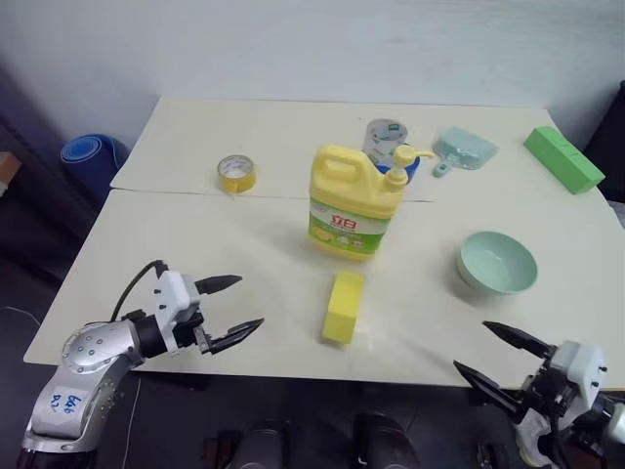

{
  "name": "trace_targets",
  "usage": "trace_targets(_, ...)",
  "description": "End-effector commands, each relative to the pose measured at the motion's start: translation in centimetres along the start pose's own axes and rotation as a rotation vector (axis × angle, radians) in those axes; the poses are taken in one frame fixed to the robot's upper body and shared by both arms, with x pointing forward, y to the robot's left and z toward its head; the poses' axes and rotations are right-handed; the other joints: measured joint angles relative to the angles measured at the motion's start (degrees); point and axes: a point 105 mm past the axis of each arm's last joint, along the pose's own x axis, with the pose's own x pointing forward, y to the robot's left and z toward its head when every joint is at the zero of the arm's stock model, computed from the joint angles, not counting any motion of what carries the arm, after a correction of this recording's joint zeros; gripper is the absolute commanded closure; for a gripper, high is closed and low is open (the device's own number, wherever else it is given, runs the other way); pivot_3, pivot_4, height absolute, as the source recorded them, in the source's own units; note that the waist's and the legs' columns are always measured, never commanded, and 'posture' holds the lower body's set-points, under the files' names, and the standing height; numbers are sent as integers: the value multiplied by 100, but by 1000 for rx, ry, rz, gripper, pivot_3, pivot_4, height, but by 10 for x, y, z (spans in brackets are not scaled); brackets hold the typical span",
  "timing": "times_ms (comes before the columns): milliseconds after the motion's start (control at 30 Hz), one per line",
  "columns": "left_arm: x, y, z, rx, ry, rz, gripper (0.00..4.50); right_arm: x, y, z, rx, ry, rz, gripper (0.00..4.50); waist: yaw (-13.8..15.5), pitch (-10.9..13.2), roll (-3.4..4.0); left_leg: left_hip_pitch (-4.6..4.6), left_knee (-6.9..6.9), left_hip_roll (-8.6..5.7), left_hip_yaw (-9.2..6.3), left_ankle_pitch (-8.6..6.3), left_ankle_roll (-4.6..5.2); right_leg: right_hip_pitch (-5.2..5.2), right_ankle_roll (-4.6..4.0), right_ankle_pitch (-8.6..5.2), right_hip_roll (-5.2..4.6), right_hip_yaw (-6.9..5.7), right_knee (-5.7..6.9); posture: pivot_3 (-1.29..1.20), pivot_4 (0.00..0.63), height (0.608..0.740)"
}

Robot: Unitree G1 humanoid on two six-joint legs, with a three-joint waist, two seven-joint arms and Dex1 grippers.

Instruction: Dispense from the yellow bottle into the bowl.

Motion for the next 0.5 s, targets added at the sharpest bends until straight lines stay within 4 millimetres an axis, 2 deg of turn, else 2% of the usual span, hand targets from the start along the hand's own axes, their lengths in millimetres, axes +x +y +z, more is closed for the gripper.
trace_targets(33, 5, -6, 2, -6, 0, -61, 30, 15, 9, 10, 12, -14, 71, 0, 21, 0, 0, 0, 0, 0, 0, 0, 0, 0, 0, 0, 0, 0, 1, 0, 150, 740)
trace_targets(133, 14, -6, 4, -58, 22, -60, 30, 17, 3, 15, -33, -34, 47, 0, 97, 1, -2, -5, -3, -3, 1, -1, 0, -3, 0, 0, 0, -2, -3, 0, 150, 740)
trace_targets(267, 30, -18, 10, -180, 55, -88, 30, 5, -14, 15, -98, -43, -57, 0, 106, 2, -4, -22, -1, -15, 3, -1, 0, -3, 0, 0, -4, -6, -4, 0, 150, 740)
trace_targets(367, 55, -27, 11, -236, 110, -100, 30, -19, -25, 2, -108, 27, -151, 0, 119, 2, -4, -23, 3, -19, 2, -1, 1, 3, 1, 0, -6, -4, -5, 0, 150, 740)
trace_targets(433, 69, -34, 13, -248, 136, -116, 30, -30, -24, -6, -100, 72, -174, 0, 106, 1, -5, -22, 6, -19, 3, -1, 0, 6, 1, 0, -5, -5, -3, 0, 150, 740)
trace_targets(500, 97, -35, 21, -271, 157, -102, 30, -46, -18, -15, -58, 124, -200, 0, 150, 0, -3, -20, 6, -19, 6, -1, 0, 7, 1, 0, -4, -4, -3, 0, 150, 740)
